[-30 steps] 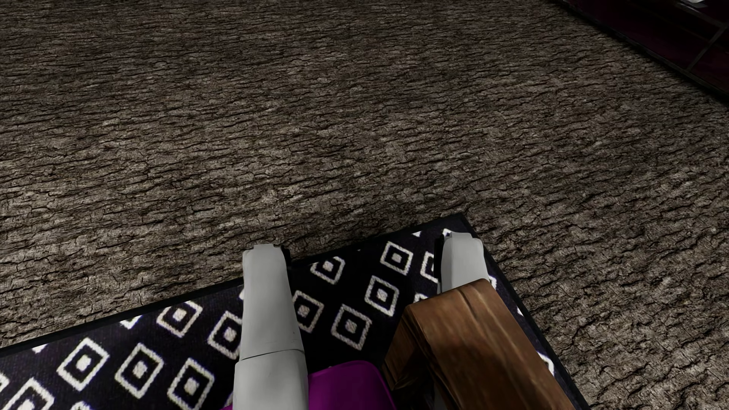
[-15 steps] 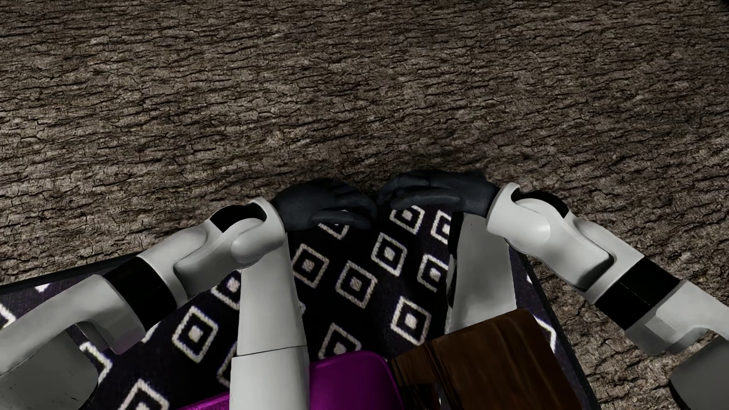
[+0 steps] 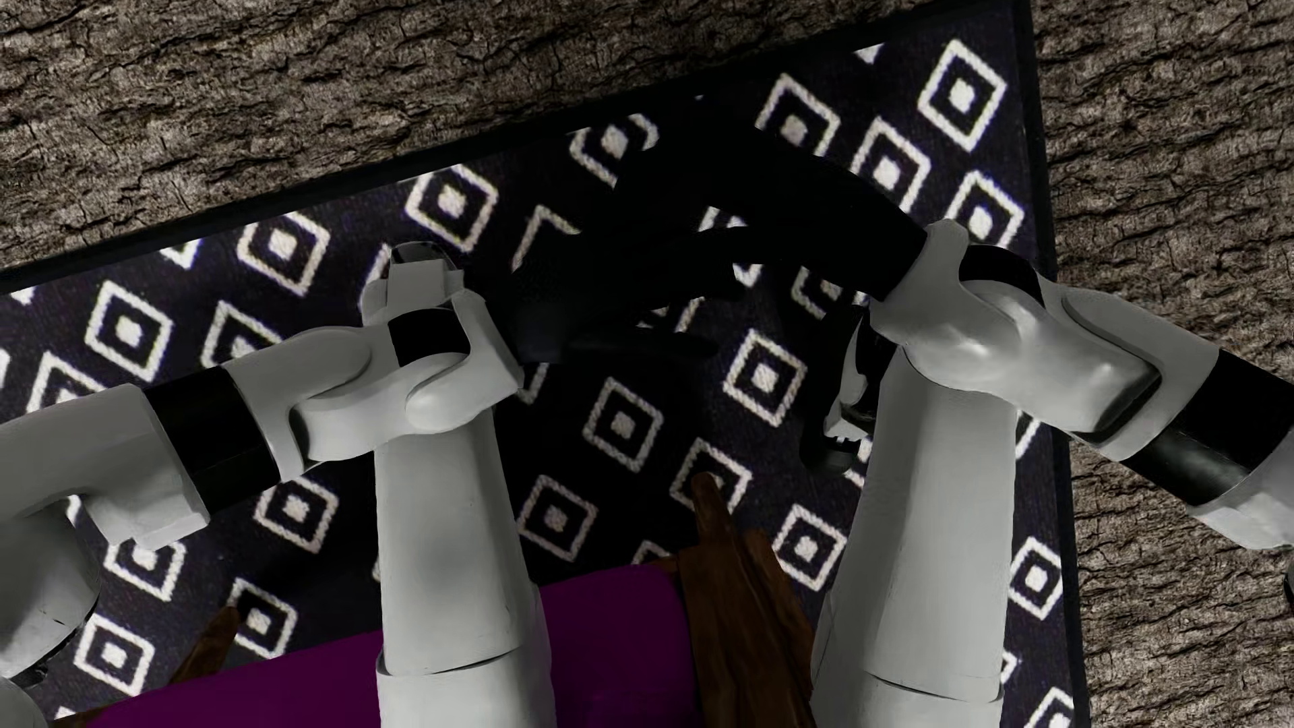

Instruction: Get off of the dark pink chair

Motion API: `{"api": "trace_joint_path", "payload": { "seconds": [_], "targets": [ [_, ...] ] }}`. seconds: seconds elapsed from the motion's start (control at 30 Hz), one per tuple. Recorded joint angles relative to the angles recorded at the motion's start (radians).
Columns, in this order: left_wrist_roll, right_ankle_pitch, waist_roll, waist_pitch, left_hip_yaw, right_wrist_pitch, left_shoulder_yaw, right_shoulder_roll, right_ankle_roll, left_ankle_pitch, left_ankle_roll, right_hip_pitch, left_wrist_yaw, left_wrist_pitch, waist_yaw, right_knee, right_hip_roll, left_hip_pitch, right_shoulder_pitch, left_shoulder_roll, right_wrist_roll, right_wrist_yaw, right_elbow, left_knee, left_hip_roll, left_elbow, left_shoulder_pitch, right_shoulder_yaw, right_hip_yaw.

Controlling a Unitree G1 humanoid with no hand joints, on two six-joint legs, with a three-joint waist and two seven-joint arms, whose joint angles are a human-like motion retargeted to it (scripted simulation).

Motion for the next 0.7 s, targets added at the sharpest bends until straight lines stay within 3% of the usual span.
{"api": "trace_joint_path", "payload": {
  "seconds": [0.07, 0.13, 0.23, 0.33, 0.4, 0.43, 0.47, 0.53, 0.6, 0.63, 0.67, 0.7],
  "targets": [
    [0.03, 0.02, 0.0, -0.021, 0.028, 0.025, 0.047, 0.081, -0.018, 0.026, 0.01, 0.098, -0.069, 0.012, -0.001, -0.162, 0.015, 0.092, 0.062, -0.075, -0.045, 0.063, 0.111, -0.161, 0.001, 0.116, 0.061, -0.048, -0.025],
    [0.08, 0.069, 0.0, -0.054, 0.064, 0.058, 0.121, 0.203, -0.039, 0.077, 0.025, 0.238, -0.188, 0.022, 0.0, -0.382, 0.036, 0.226, 0.115, -0.196, -0.116, 0.171, 0.284, -0.376, 0.004, 0.296, 0.142, -0.082, -0.056],
    [0.155, 0.177, -0.001, -0.135, 0.128, 0.098, 0.254, 0.433, -0.057, 0.179, 0.05, 0.497, -0.413, 0.029, -0.002, -0.766, 0.06, 0.483, 0.195, -0.442, -0.258, 0.372, 0.64, -0.749, 0.003, 0.653, 0.272, -0.136, -0.099],
    [0.208, 0.298, -0.009, -0.259, 0.211, 0.133, 0.371, 0.678, -0.076, 0.281, 0.072, 0.789, -0.571, 0.057, -0.003, -1.145, 0.094, 0.77, 0.302, -0.658, -0.383, 0.479, 1.015, -1.099, 0.0, 0.985, 0.411, -0.188, -0.152],
    [0.144, 0.374, -0.012, -0.361, 0.262, 0.228, 0.453, 0.774, -0.105, 0.337, 0.107, 0.994, -0.67, 0.153, -0.001, -1.399, 0.137, 0.963, 0.406, -0.73, -0.371, 0.524, 1.129, -1.318, -0.022, 1.071, 0.519, -0.244, -0.163],
    [0.139, 0.404, -0.015, -0.418, 0.287, 0.252, 0.48, 0.794, -0.124, 0.361, 0.116, 1.087, -0.736, 0.153, -0.002, -1.508, 0.158, 1.054, 0.469, -0.729, -0.36, 0.546, 1.136, -1.417, -0.03, 1.048, 0.577, -0.273, -0.162],
    [0.14, 0.422, -0.016, -0.475, 0.303, 0.243, 0.504, 0.796, -0.141, 0.371, 0.127, 1.166, -0.793, 0.124, -0.005, -1.593, 0.174, 1.13, 0.527, -0.71, -0.347, 0.579, 1.124, -1.487, -0.037, 0.992, 0.636, -0.306, -0.158],
    [0.113, 0.44, -0.019, -0.576, 0.334, 0.232, 0.555, 0.778, -0.161, 0.37, 0.143, 1.293, -0.845, 0.092, -0.014, -1.711, 0.201, 1.257, 0.638, -0.641, -0.305, 0.596, 1.07, -1.582, -0.037, 0.855, 0.749, -0.363, -0.144],
    [0.048, 0.447, -0.037, -0.669, 0.347, 0.244, 0.647, 0.764, -0.162, 0.319, 0.18, 1.331, -0.811, 0.098, -0.016, -1.751, 0.217, 1.306, 0.723, -0.576, -0.242, 0.532, 1.042, -1.583, -0.037, 0.788, 0.834, -0.43, -0.134],
    [0.023, 0.443, -0.04, -0.67, 0.355, 0.232, 0.701, 0.754, -0.15, 0.262, 0.207, 1.375, -0.769, 0.097, -0.01, -1.753, 0.213, 1.351, 0.754, -0.566, -0.222, 0.491, 1.056, -1.547, -0.045, 0.79, 0.87, -0.478, -0.134],
    [0.009, 0.441, -0.054, -0.664, 0.323, 0.23, 0.746, 0.736, -0.152, 0.204, 0.169, 1.408, -0.695, 0.108, -0.004, -1.756, 0.211, 1.355, 0.787, -0.574, -0.198, 0.455, 1.04, -1.481, -0.043, 0.829, 0.89, -0.524, -0.125],
    [-0.04, 0.456, -0.048, -0.709, 0.23, 0.23, 0.767, 0.727, -0.151, 0.176, 0.128, 1.391, -0.609, 0.132, 0.003, -1.755, 0.208, 1.31, 0.796, -0.599, -0.179, 0.4, 1.078, -1.431, -0.062, 0.897, 0.915, -0.516, -0.099]
  ]
}}
